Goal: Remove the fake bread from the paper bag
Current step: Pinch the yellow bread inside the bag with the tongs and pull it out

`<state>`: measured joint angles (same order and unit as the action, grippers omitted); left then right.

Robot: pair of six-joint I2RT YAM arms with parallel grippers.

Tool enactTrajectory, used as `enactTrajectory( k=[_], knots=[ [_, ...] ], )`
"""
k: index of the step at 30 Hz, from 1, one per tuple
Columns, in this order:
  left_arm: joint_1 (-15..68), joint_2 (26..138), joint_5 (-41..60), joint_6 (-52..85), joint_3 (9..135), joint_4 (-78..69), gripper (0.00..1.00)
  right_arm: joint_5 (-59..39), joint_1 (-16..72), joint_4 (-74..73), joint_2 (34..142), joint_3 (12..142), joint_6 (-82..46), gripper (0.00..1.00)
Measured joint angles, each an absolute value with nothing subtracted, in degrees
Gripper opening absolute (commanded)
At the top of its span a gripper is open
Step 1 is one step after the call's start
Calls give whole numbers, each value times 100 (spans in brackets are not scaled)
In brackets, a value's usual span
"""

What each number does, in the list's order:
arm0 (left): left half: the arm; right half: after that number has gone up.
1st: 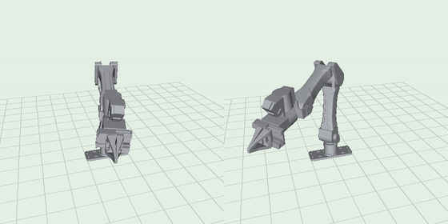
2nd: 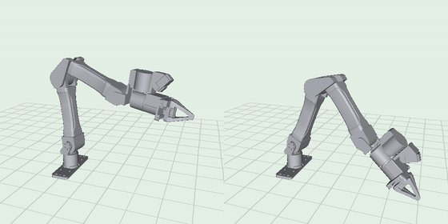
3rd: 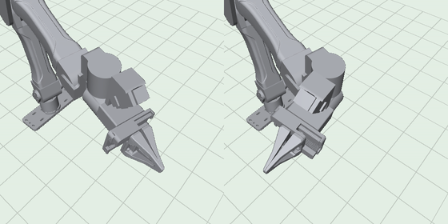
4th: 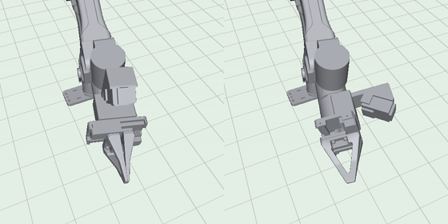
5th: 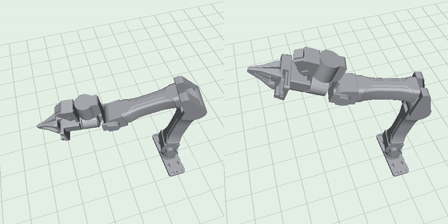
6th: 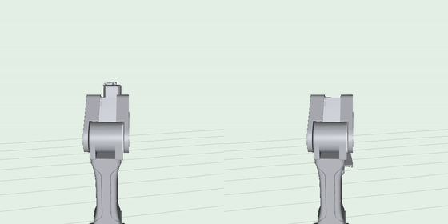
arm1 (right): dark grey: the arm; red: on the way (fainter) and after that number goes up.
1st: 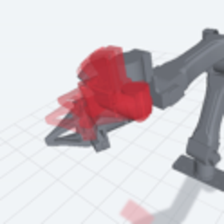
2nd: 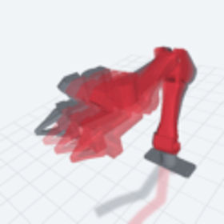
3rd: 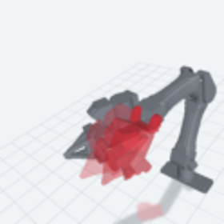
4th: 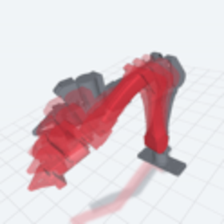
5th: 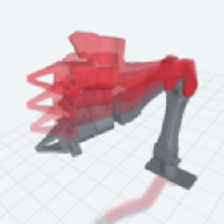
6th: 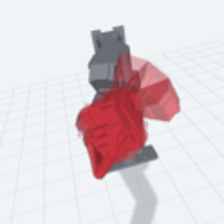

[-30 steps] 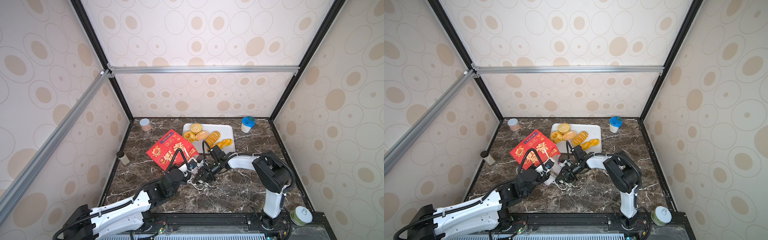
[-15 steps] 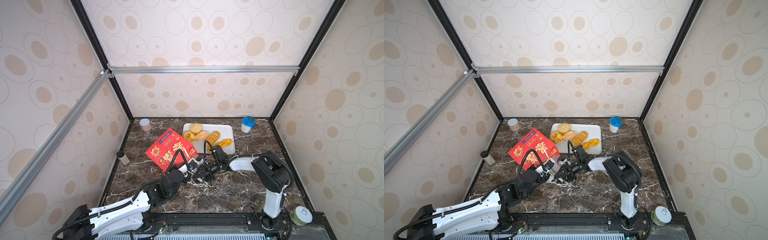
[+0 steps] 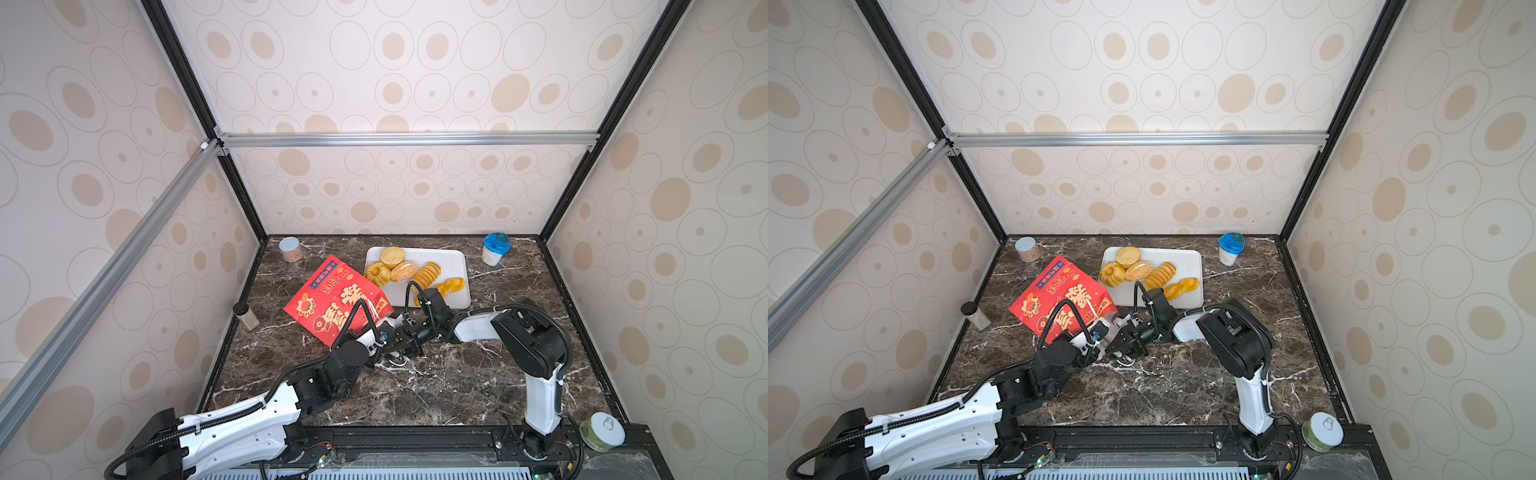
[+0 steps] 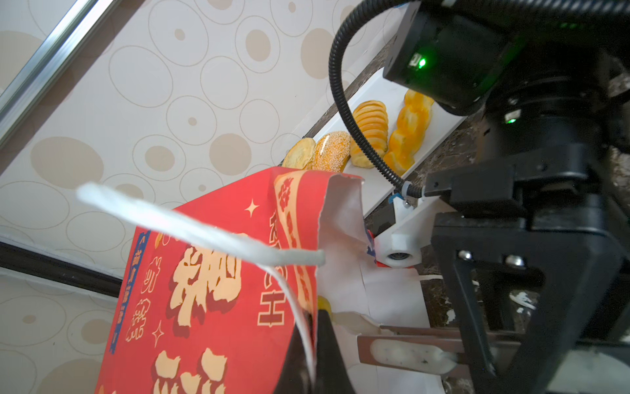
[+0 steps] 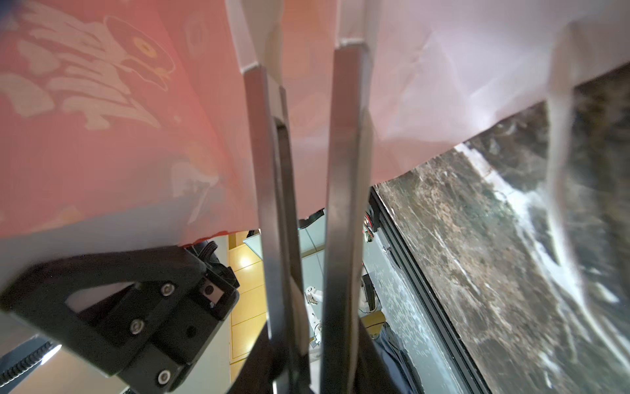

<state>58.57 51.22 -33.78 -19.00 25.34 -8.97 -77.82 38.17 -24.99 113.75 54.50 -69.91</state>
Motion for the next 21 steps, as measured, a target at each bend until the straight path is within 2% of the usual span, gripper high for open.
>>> enactTrajectory(
  k=[4, 13, 17, 21],
  knots=[
    [5863, 5212, -3378, -1894, 2534, -792, 0, -7760, 3817, -2556, 11246, 5221, -7096, 40],
    [5867, 5317, -3347, -1890, 2536, -716, 0, -7719, 3817, -2722, 11122, 5290, -7236, 41],
    [5870, 5317, -3350, -1890, 2536, -703, 0, -7738, 3817, -3409, 11496, 5378, -7625, 33],
    [5867, 5317, -3402, -1881, 2539, -600, 0, -7741, 3817, -4587, 11994, 5367, -8335, 16]
  ],
)
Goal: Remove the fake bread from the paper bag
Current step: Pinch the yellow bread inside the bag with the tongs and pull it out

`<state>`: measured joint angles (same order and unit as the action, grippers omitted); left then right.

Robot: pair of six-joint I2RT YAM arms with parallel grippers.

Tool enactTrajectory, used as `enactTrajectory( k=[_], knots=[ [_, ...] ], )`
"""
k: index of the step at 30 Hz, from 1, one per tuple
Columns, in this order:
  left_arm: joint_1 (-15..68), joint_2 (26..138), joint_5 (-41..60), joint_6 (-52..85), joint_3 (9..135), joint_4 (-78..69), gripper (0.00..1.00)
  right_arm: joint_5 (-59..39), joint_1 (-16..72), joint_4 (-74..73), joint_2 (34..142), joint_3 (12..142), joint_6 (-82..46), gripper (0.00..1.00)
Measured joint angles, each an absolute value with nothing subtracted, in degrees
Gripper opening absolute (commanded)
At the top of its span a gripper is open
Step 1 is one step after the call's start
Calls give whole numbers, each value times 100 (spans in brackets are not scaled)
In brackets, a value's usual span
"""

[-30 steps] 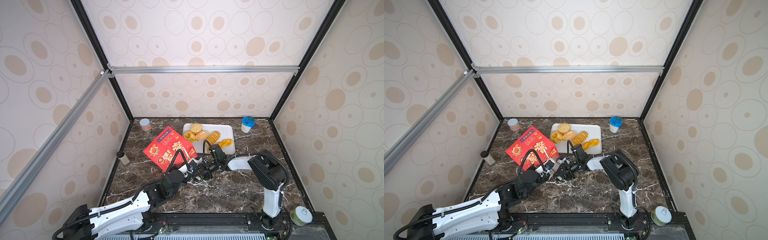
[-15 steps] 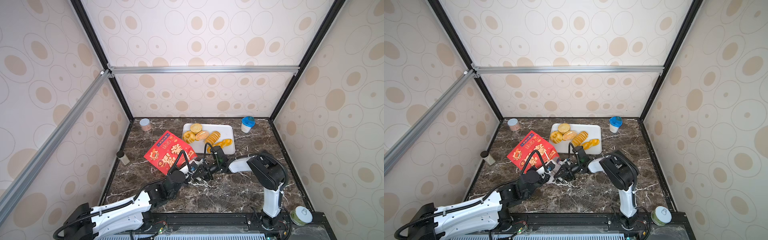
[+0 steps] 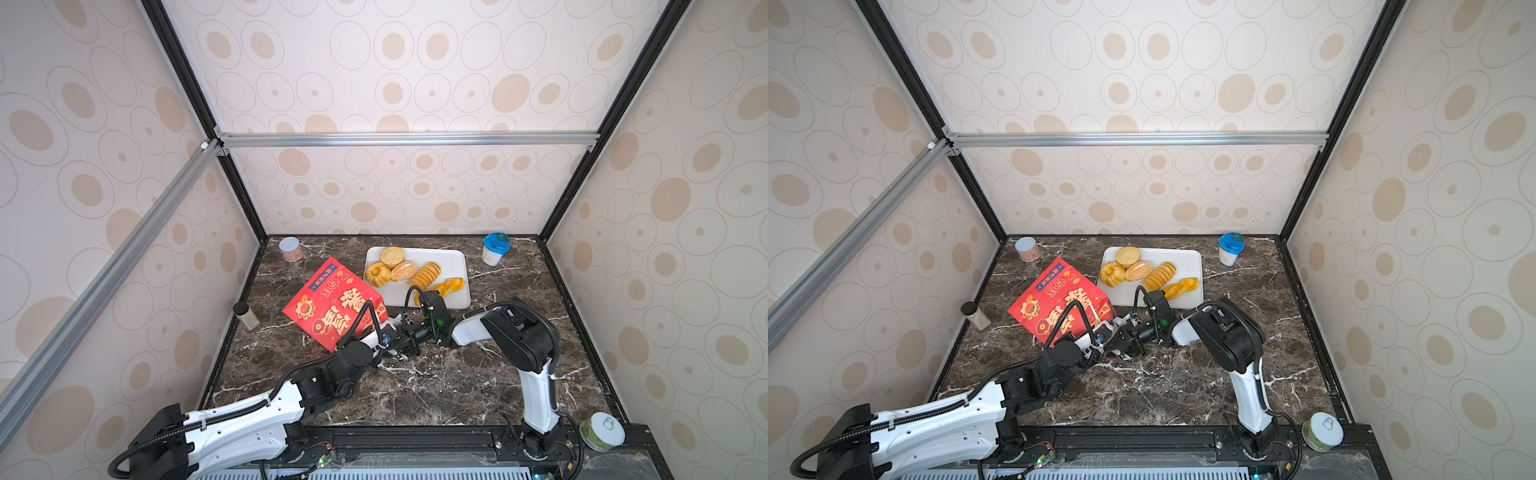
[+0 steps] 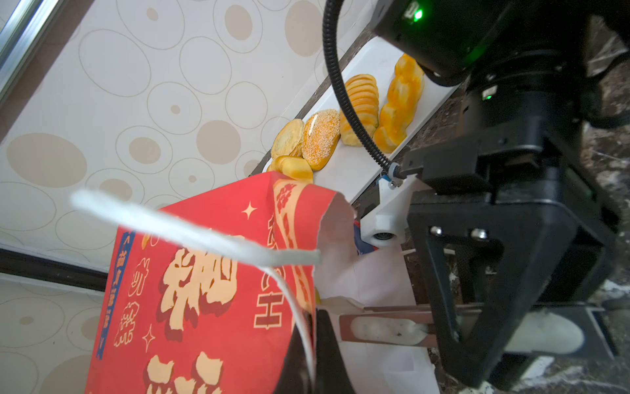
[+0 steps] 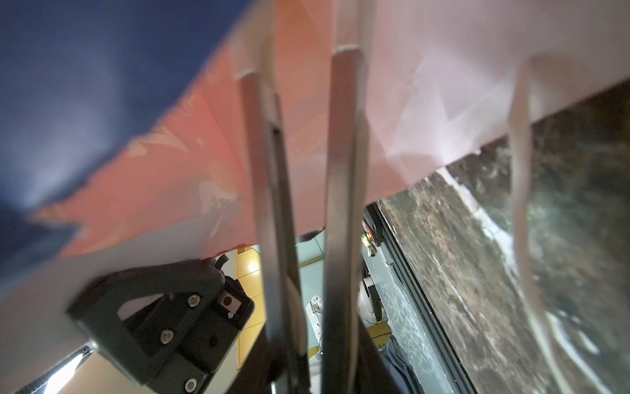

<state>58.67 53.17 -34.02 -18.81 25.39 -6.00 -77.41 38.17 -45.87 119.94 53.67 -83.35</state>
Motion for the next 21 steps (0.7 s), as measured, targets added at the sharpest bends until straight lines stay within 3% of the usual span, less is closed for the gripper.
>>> enactTrajectory(
  k=[3, 9, 14, 21],
  knots=[
    [5867, 5312, -3444, -1857, 2541, -497, 0, -7719, 3817, -5306, 12123, 5242, -8781, 6],
    [5870, 5107, -3452, -1717, 2541, -427, 0, -7669, 3817, -5317, 11961, 4952, -8705, 0],
    [5883, 5000, -3459, -1594, 2541, -405, 0, -7548, 3817, -3747, 11216, 4821, -7730, 0],
    [5704, 4980, -3374, -1295, 2541, -414, 0, -7223, 3817, -449, 10132, 5148, -5527, 0]
  ],
)
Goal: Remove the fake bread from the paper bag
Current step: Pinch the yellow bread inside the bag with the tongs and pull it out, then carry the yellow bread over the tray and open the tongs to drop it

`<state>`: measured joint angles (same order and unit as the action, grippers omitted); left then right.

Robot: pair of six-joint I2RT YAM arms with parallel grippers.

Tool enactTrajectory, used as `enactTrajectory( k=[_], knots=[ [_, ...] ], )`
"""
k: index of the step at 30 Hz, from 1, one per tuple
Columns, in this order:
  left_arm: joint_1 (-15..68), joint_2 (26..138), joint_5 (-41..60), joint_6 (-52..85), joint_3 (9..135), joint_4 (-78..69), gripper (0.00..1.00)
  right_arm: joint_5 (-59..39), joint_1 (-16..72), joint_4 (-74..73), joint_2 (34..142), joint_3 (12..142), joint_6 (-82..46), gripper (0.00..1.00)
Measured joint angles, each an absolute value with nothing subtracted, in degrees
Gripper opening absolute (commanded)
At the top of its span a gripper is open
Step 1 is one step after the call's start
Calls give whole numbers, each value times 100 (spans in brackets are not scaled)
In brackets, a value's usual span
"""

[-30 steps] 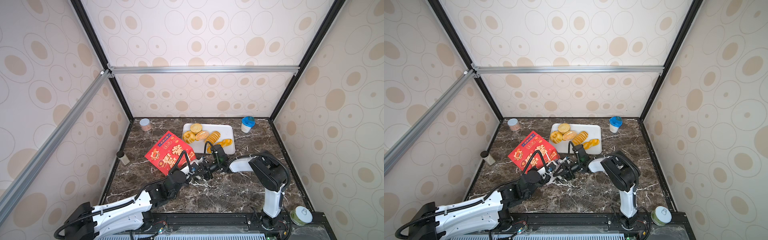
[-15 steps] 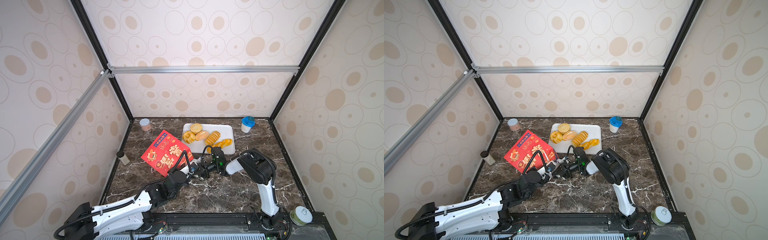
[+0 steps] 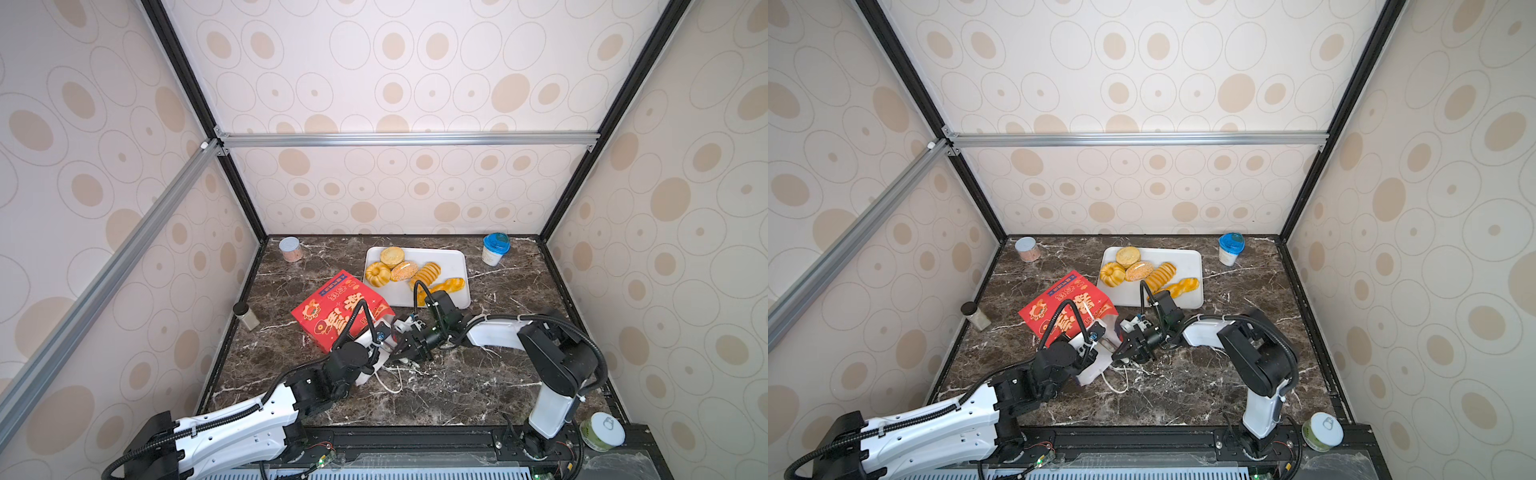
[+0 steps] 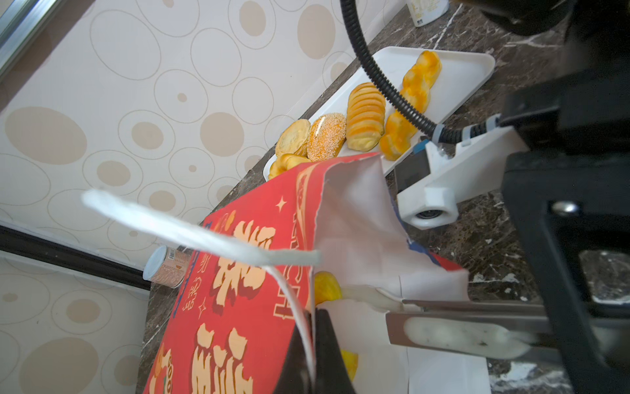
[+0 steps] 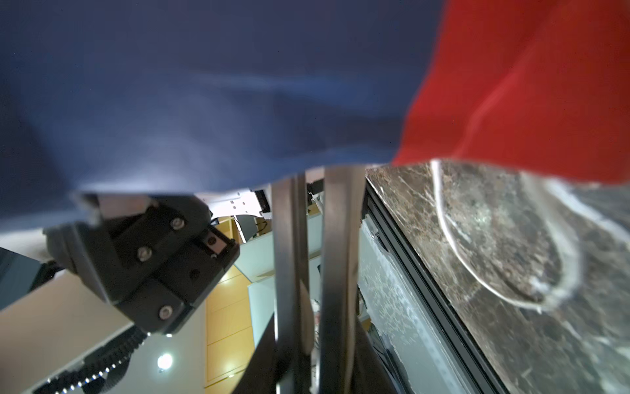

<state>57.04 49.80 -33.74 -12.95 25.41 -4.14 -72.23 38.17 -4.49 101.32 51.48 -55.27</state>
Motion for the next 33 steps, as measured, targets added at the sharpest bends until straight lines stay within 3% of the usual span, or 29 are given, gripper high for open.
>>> enactTrajectory(
  k=[11, 21, 33],
  knots=[
    [4265, 5140, -2510, -510, 3011, -419, 0, -6788, 3817, 1671, 9644, 5457, -4134, 0],
    [3907, 5695, -2176, -67, 3111, -410, 0, -6217, 3712, 2388, 8862, 5690, -3664, 0],
    [3286, 6176, -2359, 336, 3454, -528, 0, -6222, 2359, 2849, 7697, 5452, -3507, 0]
  ],
)
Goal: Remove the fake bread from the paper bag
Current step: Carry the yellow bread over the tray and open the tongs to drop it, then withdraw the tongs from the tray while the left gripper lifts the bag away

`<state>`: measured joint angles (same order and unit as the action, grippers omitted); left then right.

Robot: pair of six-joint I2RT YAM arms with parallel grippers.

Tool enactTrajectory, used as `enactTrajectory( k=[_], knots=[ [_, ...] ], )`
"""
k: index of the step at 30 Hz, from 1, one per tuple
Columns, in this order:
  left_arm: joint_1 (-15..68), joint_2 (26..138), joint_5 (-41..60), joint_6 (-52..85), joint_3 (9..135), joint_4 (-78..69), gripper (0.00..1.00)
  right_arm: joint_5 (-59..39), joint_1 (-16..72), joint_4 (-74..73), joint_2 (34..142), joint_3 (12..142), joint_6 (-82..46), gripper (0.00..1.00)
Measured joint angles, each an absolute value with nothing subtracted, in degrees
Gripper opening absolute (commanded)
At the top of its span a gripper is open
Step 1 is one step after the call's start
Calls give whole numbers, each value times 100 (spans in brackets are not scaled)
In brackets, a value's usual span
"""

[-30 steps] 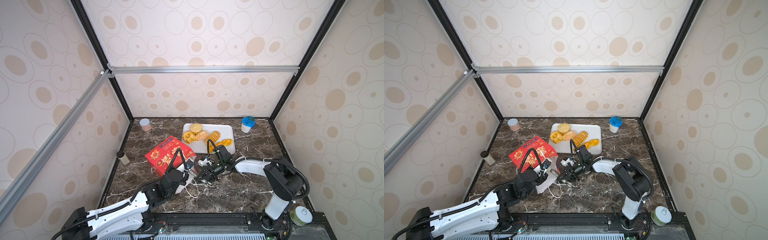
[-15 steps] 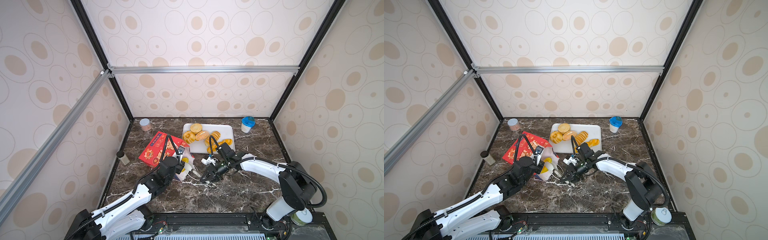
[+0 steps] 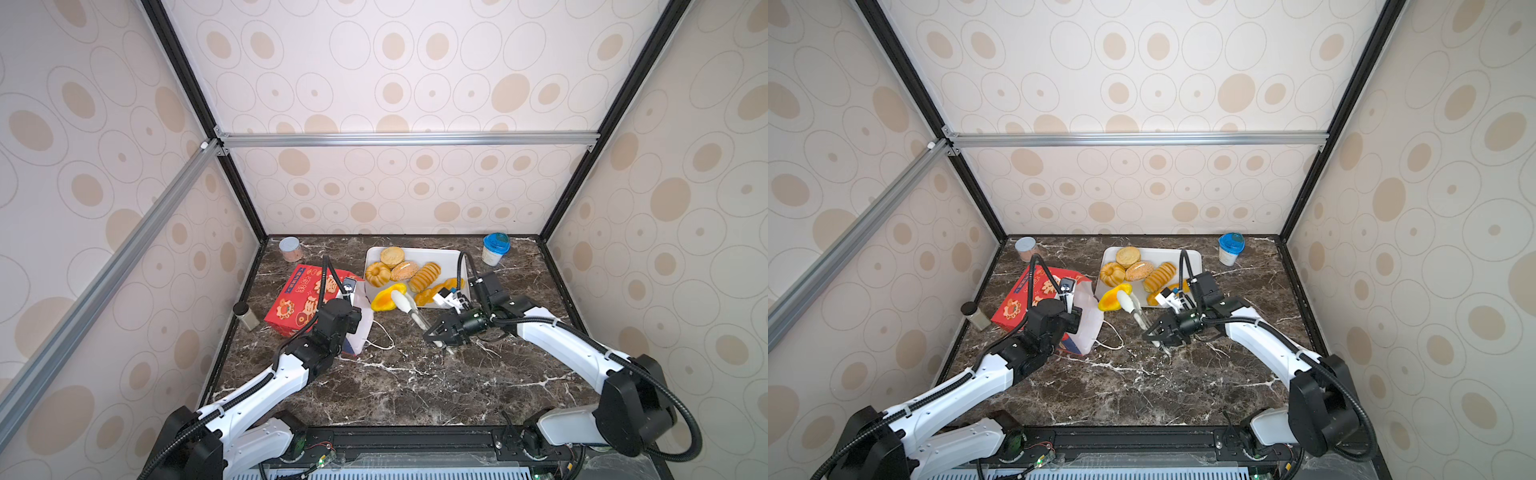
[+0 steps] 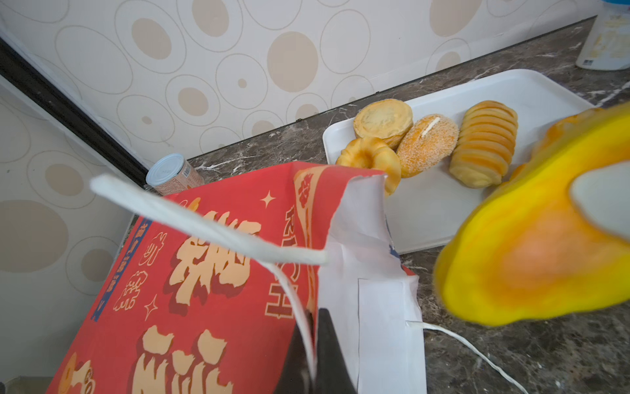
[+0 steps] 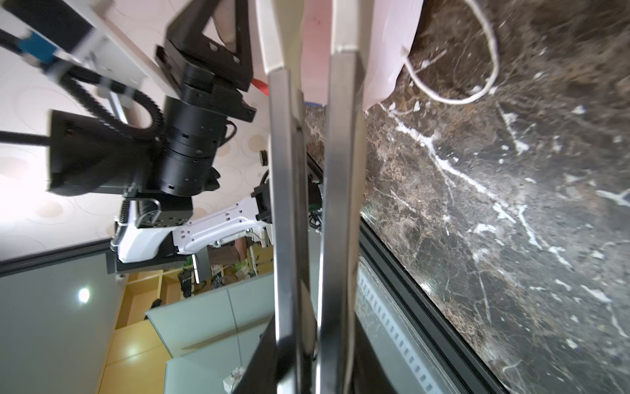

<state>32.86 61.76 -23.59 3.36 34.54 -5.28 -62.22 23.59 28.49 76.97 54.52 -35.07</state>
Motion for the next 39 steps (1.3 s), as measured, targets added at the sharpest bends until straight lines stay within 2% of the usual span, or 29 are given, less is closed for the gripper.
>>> enactTrajectory(
  k=[8, 18, 25, 26, 30, 32, 39],
  knots=[
    [3070, 6090, -2379, 327, 3454, -552, 0, -6449, 1212, 2418, 7406, 5127, -3820, 0],
    [3020, 5354, -2298, 331, 3356, -495, 0, -6602, 1455, 1245, 9566, 5710, -4176, 0],
    [3004, 4825, -2067, 298, 3100, -325, 0, -6753, 1573, 248, 10388, 5808, -4709, 0],
    [3002, 4746, -2027, 279, 3079, -283, 0, -6753, 1570, 137, 10471, 5819, -4766, 2],
    [2998, 4423, -1844, 189, 3048, -97, 0, -6799, 1568, -316, 10742, 5824, -4993, 25],
    [2995, 4305, -1782, 161, 3048, -45, 0, -6823, 1568, -440, 10763, 5819, -5076, 33],
    [2993, 4342, -1575, 126, 3188, 281, 0, -6834, 1568, -333, 10698, 5813, -4816, 38]
  ],
)
